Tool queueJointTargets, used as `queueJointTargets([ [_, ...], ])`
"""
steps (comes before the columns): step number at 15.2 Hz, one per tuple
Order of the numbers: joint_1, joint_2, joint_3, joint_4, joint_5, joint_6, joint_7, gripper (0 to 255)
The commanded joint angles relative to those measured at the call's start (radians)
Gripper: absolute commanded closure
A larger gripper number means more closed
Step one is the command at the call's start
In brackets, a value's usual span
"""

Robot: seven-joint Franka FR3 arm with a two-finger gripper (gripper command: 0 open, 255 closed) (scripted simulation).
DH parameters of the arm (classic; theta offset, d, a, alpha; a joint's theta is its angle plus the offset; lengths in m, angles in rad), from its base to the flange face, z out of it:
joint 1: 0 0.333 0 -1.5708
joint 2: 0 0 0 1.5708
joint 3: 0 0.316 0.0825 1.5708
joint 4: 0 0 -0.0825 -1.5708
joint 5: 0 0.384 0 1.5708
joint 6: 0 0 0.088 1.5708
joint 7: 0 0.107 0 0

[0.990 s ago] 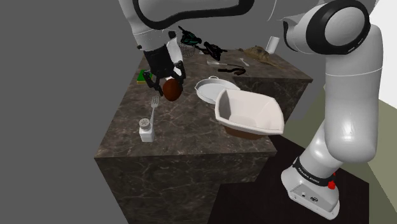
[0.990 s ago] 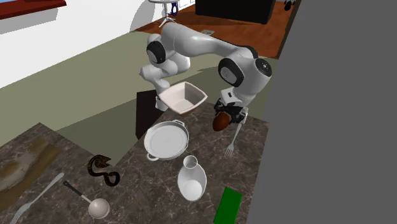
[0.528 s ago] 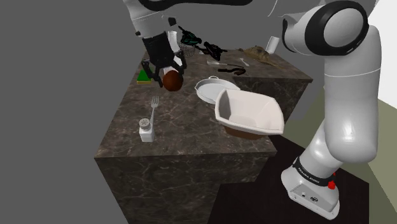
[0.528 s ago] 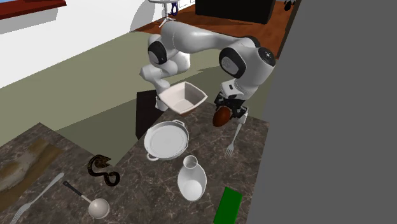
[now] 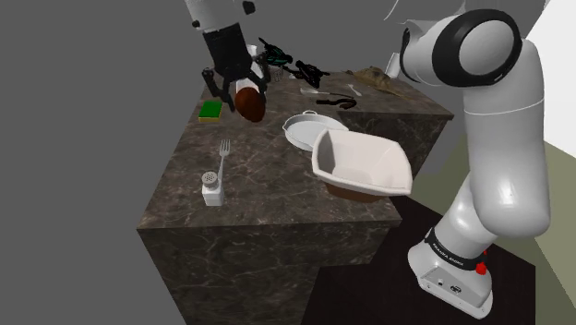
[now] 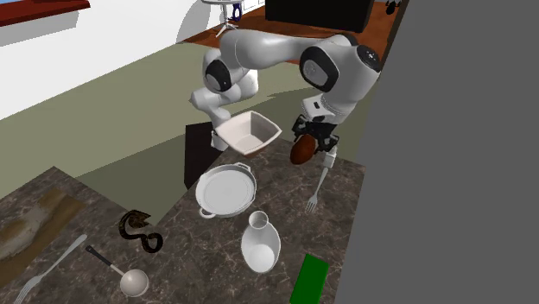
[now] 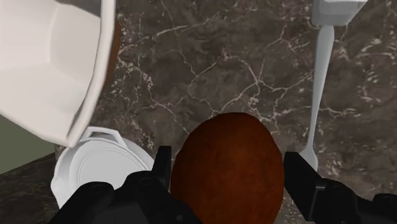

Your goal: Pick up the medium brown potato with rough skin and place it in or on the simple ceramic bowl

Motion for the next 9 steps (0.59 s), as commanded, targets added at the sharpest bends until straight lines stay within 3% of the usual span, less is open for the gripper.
queueJointTargets([
  [1,0.018,0.022,-0.003,0.069,-0.011,-0.046,-0.004,255],
  [3,0.036,0.044,-0.007,0.130,-0.022,-0.084,-0.008,255],
  [5,-0.054,-0.110,0.018,-0.115,0.040,0.009,-0.008,255],
  [9,-0.162,-0.346,0.027,-0.431,0.139,0.113,-0.053,255],
])
